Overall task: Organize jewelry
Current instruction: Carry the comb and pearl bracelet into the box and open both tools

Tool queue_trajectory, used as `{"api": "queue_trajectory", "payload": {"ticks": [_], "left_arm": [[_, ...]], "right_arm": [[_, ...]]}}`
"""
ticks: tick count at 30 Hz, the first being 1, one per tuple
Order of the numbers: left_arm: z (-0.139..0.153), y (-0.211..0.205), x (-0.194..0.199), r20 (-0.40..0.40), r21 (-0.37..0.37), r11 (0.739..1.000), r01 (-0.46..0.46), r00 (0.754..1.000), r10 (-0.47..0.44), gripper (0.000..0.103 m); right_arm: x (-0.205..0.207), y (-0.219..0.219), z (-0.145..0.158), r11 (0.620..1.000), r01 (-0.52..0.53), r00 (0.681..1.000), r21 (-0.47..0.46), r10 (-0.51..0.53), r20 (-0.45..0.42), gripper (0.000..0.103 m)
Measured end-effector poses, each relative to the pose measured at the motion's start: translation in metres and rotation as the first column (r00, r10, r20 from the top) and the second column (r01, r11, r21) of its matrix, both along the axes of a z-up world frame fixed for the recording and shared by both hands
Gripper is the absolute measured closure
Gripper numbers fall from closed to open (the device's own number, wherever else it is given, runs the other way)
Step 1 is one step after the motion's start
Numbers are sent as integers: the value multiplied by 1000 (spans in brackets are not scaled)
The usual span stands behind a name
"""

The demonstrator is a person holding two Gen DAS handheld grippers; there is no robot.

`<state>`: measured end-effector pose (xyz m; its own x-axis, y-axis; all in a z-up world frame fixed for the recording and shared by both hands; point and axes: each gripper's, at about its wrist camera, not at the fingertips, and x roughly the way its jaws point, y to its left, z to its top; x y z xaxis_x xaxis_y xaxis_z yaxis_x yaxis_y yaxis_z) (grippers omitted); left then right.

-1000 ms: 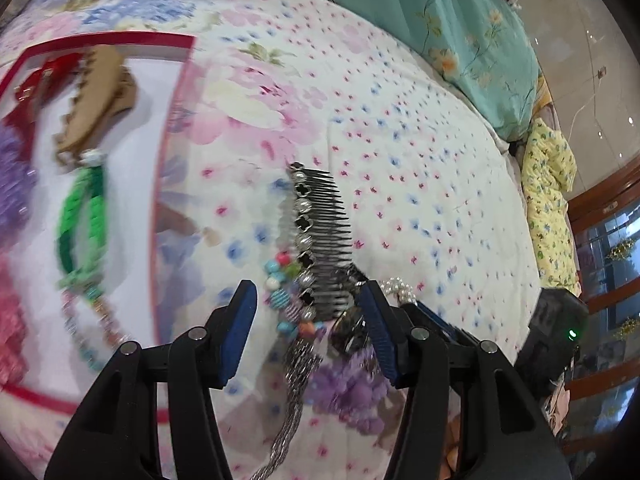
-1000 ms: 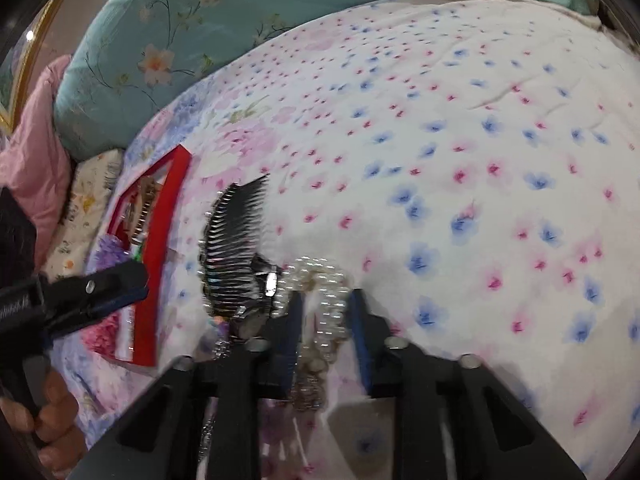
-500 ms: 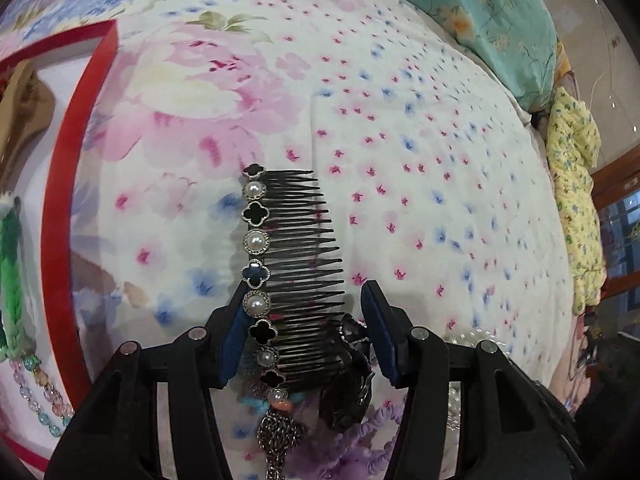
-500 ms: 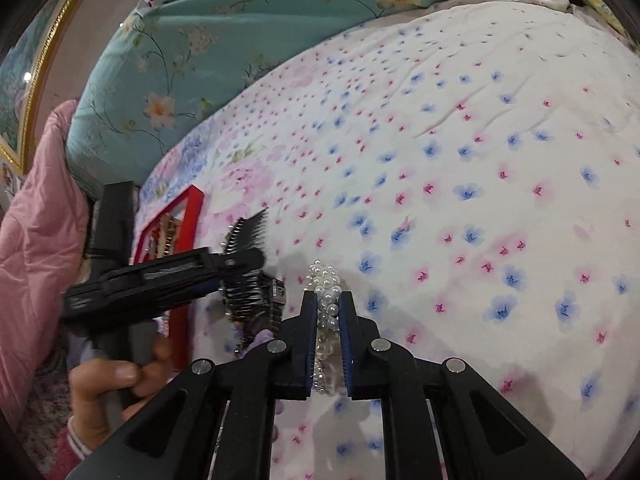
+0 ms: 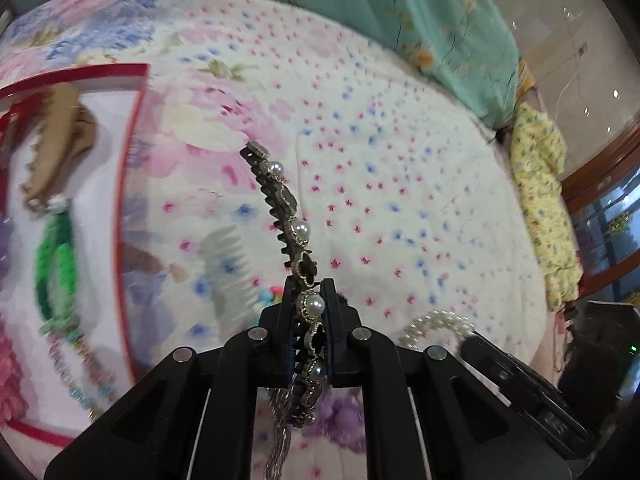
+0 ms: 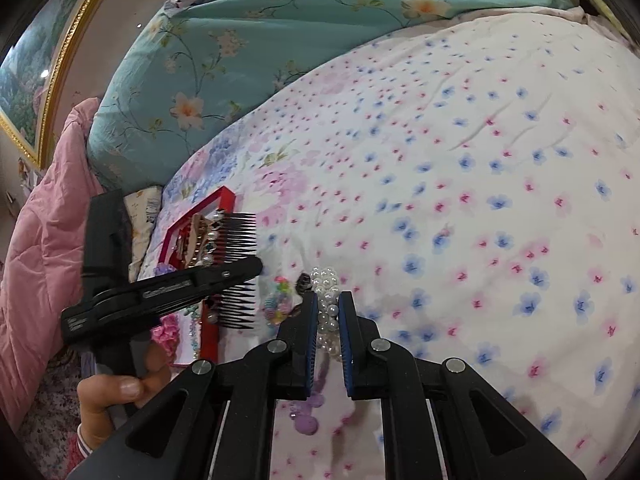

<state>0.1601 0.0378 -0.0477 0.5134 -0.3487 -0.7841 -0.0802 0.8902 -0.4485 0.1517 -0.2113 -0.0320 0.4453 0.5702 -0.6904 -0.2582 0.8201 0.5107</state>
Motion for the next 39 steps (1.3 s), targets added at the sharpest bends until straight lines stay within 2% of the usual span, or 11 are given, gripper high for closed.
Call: {"api": "queue_trajectory", "payload": {"ticks": [4, 11, 15, 21, 30, 39], "left_arm": [[8, 20, -18, 17, -42, 998, -44, 999, 45, 95], [13, 58, -57, 35, -68, 990, -127, 991, 129, 95], [15, 84, -79, 45, -93, 976, -197, 978, 202, 95], [14, 114, -99, 50, -115, 959, -257, 963, 264, 95], [13, 139, -116, 60, -141, 944, -299, 949, 309, 95], [18, 154, -119, 79, -150, 939, -310, 943, 324, 95]], "right_arm": [[-4, 12, 5, 1000, -25, 1000, 4, 25, 8, 93], [-8, 43, 12, 996, -86, 996, 1, 86, 17, 93], [-9, 59, 17, 994, -114, 993, -4, 114, 27, 93], [-9, 89, 21, 987, -161, 986, -10, 162, 37, 94], [-12, 125, 34, 975, -221, 973, -3, 220, 66, 94], [-11, 153, 38, 965, -261, 963, 0, 260, 64, 94]]}}
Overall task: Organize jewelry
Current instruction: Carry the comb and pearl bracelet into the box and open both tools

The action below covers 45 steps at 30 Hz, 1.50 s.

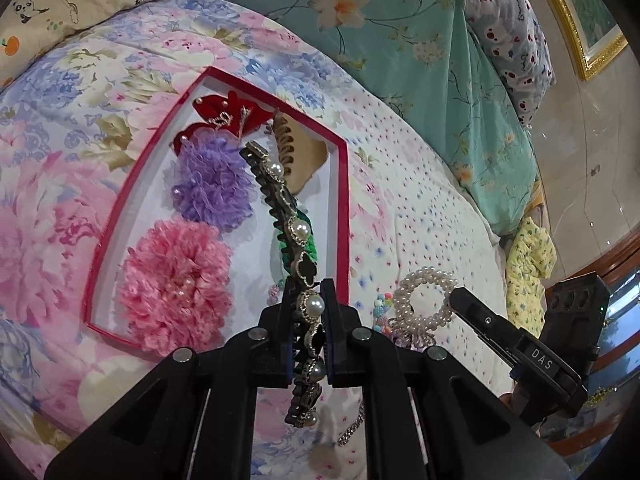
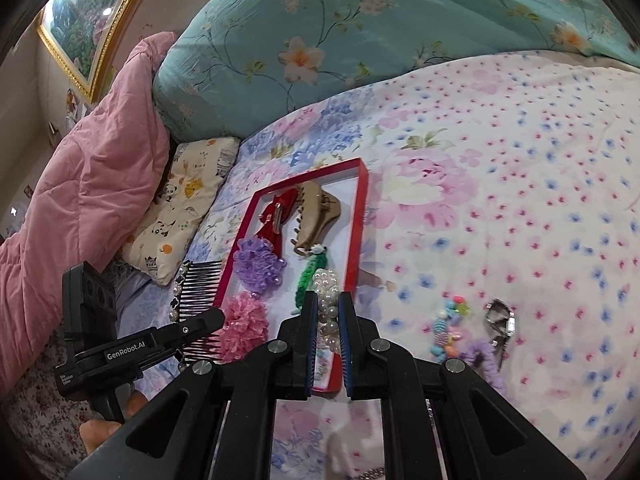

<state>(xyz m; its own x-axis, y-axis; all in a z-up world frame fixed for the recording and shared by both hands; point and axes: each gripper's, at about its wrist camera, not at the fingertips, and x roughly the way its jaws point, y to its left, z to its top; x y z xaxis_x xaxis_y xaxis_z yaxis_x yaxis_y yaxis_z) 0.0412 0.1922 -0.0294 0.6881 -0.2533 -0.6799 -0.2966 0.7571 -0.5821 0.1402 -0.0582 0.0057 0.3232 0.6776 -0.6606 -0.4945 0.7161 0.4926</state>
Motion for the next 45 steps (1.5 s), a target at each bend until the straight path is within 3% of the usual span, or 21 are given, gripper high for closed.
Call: {"api": "queue_trajectory", "payload": {"ticks": [13, 22, 29, 39, 45], "left_arm": [[-10, 33, 20, 0, -3, 1000, 7, 1000, -7, 95], [-23, 60, 53, 4, -50, 999, 16, 1000, -16, 95], [-46, 70, 69, -52, -55, 999, 1, 999, -4, 95], [-58, 72, 65, -87, -50, 998, -29, 996, 25, 94], [-57, 69, 62, -101, -27, 999, -30, 995, 27, 81]], "right_arm": [[13, 64, -15, 998, -63, 997, 24, 64, -34, 94], [32, 99, -34, 996, -78, 995, 36, 80, -65, 94], [56, 101, -60, 998, -35, 997, -42, 32, -76, 94], [67, 99, -76, 996, -32, 995, -79, 24, -100, 93], [68, 101, -78, 996, -39, 994, -81, 30, -105, 91]]}}
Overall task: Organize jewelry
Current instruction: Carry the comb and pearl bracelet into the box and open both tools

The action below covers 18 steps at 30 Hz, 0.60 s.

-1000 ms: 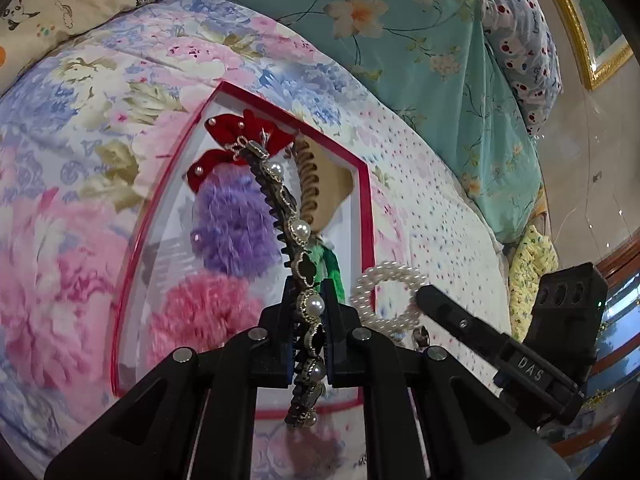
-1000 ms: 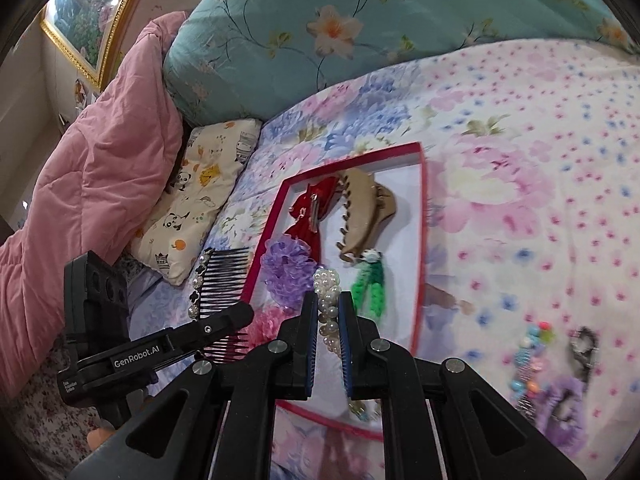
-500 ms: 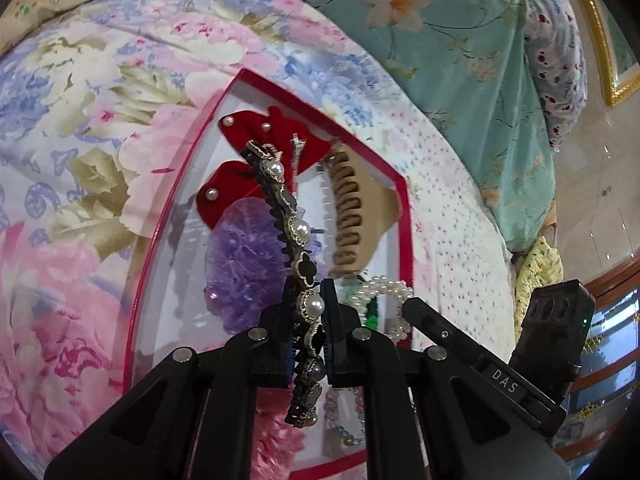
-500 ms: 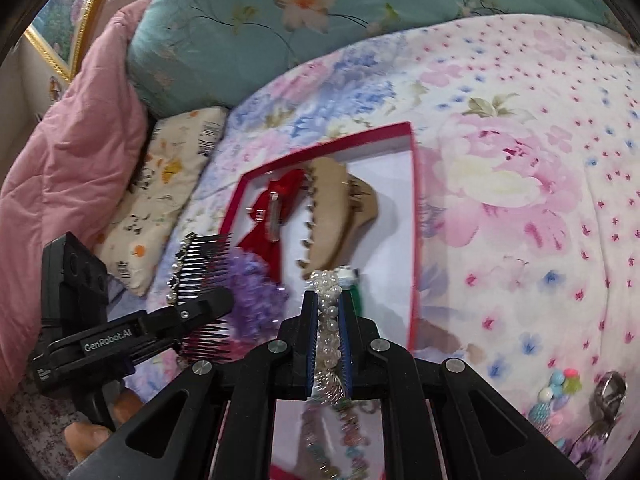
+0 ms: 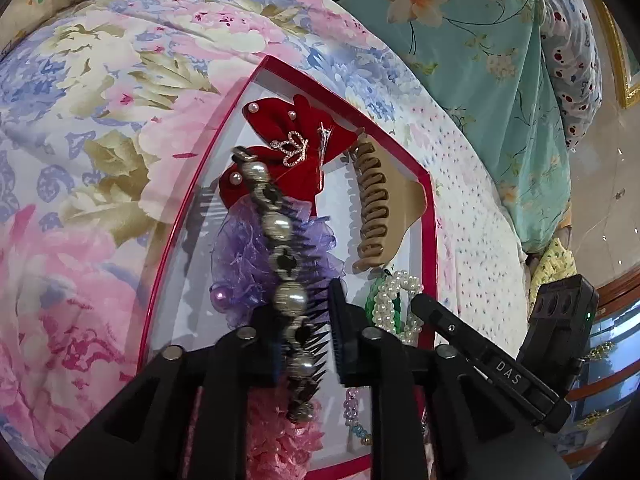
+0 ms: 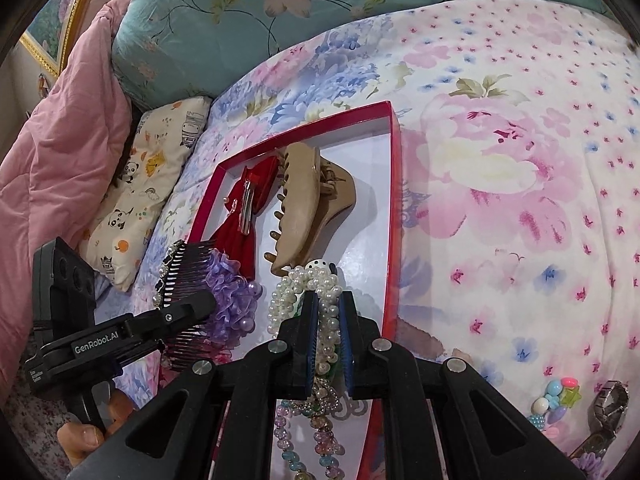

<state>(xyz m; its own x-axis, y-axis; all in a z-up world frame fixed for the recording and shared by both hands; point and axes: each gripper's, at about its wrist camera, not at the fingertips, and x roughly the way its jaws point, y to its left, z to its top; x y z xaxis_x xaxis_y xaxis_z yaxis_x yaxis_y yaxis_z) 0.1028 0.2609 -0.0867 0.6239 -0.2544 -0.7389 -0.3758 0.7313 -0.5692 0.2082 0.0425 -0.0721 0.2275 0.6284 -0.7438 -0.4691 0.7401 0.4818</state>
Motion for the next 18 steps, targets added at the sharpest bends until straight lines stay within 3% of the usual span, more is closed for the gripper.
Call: {"api": "queue_trajectory", "payload": {"ticks": [6, 12, 18], "left_arm": [[1, -2, -5, -7, 7, 1000, -2, 1000, 2, 77], [4, -6, -9, -10, 23, 1000, -6, 1000, 6, 58], [1, -12, -4, -14, 25, 1000, 1, 1000, -1, 58]], "right_arm": [[1, 0, -2, 1000, -5, 1000, -2, 5, -4, 89], [2, -1, -1, 1000, -5, 1000, -1, 5, -5, 88], [0, -1, 3, 1000, 5, 1000, 3, -5, -2, 87]]}}
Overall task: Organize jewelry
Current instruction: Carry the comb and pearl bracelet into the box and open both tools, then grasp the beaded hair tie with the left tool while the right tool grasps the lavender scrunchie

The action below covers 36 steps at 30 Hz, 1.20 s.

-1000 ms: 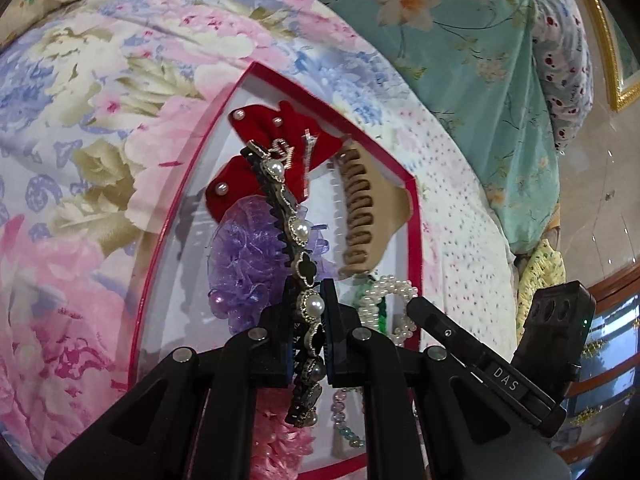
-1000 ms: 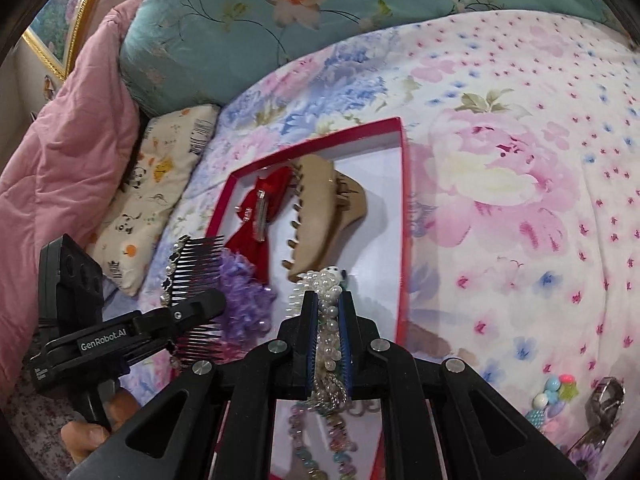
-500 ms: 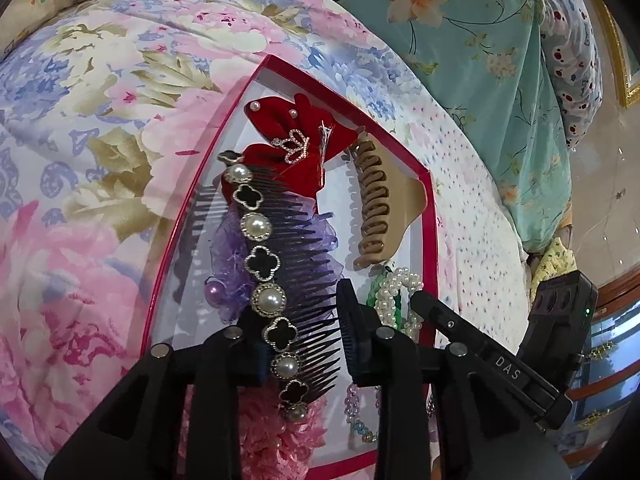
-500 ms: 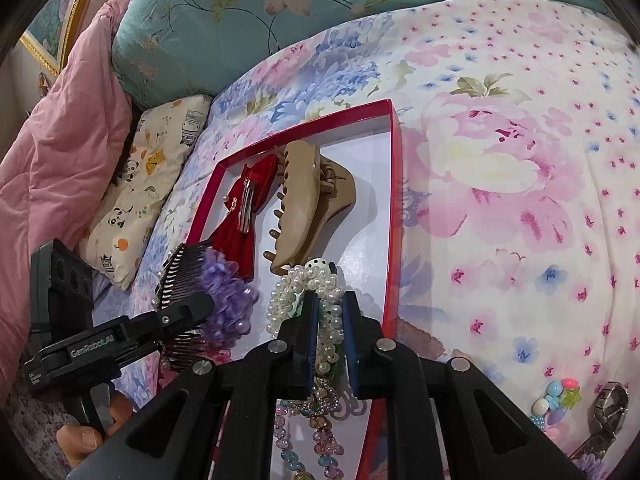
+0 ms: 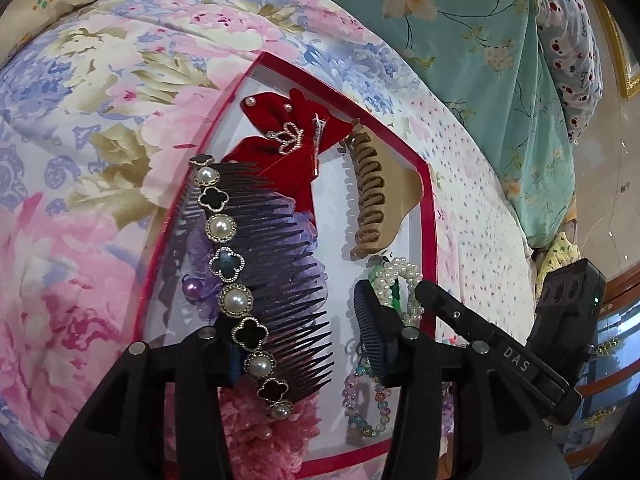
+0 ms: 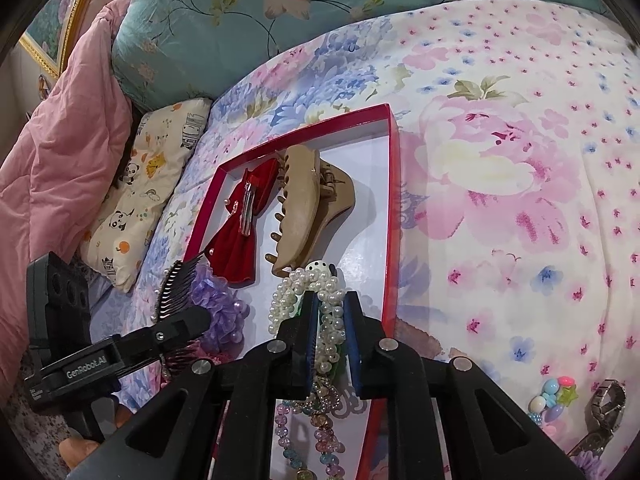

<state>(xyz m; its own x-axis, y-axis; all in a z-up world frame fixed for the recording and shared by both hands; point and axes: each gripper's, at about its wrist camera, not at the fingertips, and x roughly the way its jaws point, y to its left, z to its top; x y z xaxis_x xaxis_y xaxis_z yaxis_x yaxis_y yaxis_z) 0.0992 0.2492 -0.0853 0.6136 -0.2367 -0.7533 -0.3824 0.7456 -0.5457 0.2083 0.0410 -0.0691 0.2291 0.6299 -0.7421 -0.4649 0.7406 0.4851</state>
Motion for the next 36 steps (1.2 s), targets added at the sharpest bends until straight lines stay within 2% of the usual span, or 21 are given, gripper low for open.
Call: {"api": "queue_trajectory", "payload": {"ticks": [5, 7, 12, 23, 27, 36], "left_arm": [[5, -4, -2, -6, 9, 1000, 3, 1000, -3, 57], [8, -5, -7, -12, 16, 1000, -4, 1000, 4, 46], [16, -7, -19, -20, 33, 999, -20, 1000, 21, 33], [26, -20, -45, -9, 32, 999, -35, 999, 35, 33], [33, -25, -54, 8, 30, 999, -43, 999, 42, 33], [46, -43, -74, 41, 23, 999, -35, 999, 34, 33]], "right_arm": [[-2, -1, 5, 1000, -3, 1000, 6, 3, 7, 85], [-3, -1, 7, 1000, -4, 1000, 9, 4, 13, 85], [-6, -3, 12, 1000, -7, 1000, 22, 7, 19, 85], [-17, -15, 22, 999, -5, 1000, 39, 4, 27, 85], [-21, -27, 28, 999, 8, 1000, 47, -10, 30, 76], [-37, -70, 42, 997, 45, 998, 65, -47, 41, 69]]}}
